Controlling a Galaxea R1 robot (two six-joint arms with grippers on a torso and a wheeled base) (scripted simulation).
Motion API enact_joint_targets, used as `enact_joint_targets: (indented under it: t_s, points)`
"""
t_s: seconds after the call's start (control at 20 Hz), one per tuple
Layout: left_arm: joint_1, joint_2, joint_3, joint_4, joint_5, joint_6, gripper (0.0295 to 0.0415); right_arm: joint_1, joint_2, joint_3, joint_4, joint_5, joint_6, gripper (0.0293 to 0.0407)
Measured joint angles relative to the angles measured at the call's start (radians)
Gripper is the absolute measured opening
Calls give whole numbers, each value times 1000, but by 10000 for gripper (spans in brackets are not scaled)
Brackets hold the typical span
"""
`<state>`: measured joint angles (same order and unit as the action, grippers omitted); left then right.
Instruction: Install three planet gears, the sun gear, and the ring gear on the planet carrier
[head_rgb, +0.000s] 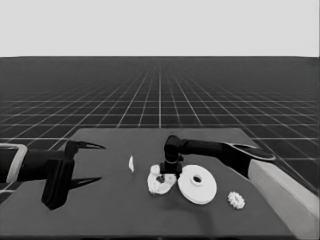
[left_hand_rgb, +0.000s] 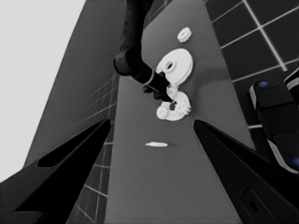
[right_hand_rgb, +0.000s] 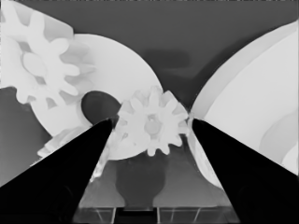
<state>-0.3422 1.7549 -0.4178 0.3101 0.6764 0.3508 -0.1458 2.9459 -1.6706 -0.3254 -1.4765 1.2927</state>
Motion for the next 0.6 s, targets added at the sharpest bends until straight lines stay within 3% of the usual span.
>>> enact_joint_targets:
  t_s: [0.1,0.4,0.5,0.6]
  points:
    - [0,0,0,0,0,0,385,0,0,0,0,0,0,383]
    - [0,0,0,0,0,0,385,1,0,0,0,0,0,385]
    - [0,0,0,0,0,0,385,96,-24,82,90,-42,48,385]
    - [0,0,0,0,0,0,385,135,-28,97,126,-52,58,385]
